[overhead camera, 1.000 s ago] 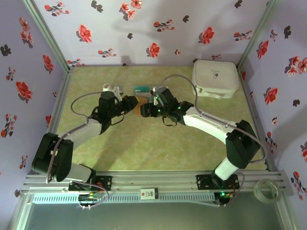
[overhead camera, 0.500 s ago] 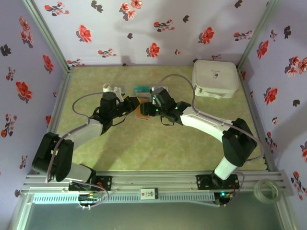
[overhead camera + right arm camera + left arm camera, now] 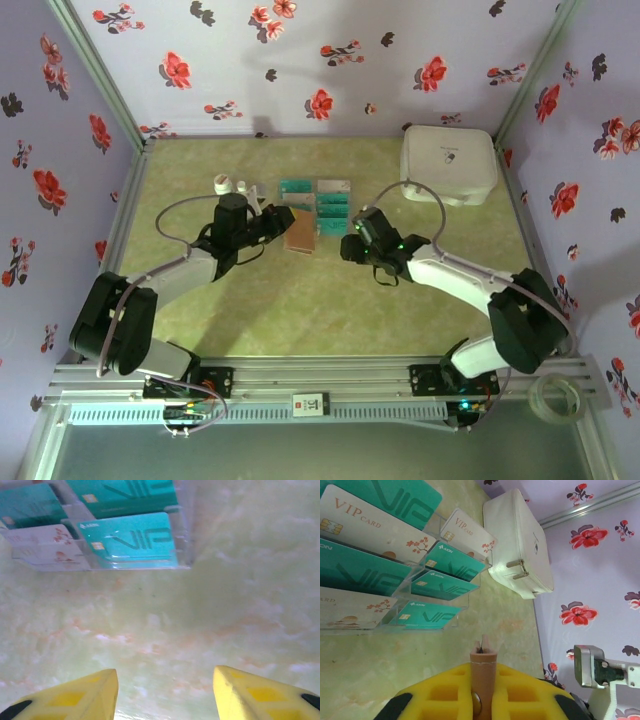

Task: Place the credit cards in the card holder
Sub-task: Open the button on the card holder, then open the card holder at the center of the table.

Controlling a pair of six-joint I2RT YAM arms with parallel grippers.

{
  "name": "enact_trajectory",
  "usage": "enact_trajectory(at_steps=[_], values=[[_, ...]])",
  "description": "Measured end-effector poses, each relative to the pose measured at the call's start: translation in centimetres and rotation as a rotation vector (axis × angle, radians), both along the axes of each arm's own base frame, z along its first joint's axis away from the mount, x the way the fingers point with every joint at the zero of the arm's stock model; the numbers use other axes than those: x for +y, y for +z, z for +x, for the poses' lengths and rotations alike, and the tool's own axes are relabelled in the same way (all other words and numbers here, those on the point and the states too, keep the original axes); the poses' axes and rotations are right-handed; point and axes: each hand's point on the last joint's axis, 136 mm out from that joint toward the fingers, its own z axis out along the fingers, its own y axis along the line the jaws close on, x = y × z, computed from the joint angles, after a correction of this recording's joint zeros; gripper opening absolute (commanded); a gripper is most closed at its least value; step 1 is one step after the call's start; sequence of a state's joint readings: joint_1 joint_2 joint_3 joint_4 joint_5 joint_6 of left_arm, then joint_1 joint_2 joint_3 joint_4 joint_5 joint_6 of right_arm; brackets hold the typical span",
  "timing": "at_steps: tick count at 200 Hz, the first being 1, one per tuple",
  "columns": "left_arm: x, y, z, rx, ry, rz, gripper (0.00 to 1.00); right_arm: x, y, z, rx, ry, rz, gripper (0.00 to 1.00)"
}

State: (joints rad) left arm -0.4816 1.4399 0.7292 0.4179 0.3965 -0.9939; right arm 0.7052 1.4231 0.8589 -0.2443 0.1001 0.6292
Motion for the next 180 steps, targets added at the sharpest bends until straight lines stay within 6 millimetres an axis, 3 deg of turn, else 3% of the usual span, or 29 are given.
enact_trajectory(at_steps=[47, 105, 150, 180], values=[[0.0, 0.1, 0.0, -0.006, -0.002, 0.003, 0.0, 2.6, 3.1, -0.2, -0.009, 0.047, 0.16, 0.55], [0.0, 0.1, 0.0, -0.009, -0.003, 0.005, 0.0, 6.1, 7.8, 1.1, -0.057, 0.108, 0.328, 0.55], [0.0, 0.1, 0.0, -0.01, -0.004, 0.005, 0.0, 7.3, 6.7, 1.9, -0.034, 0.113, 0.345, 0.45], [0.0, 0.1, 0.0, -0.01, -0.004, 0.006, 0.0, 7.8, 5.0, 2.2, -0.002, 0.11, 0.334, 0.23]])
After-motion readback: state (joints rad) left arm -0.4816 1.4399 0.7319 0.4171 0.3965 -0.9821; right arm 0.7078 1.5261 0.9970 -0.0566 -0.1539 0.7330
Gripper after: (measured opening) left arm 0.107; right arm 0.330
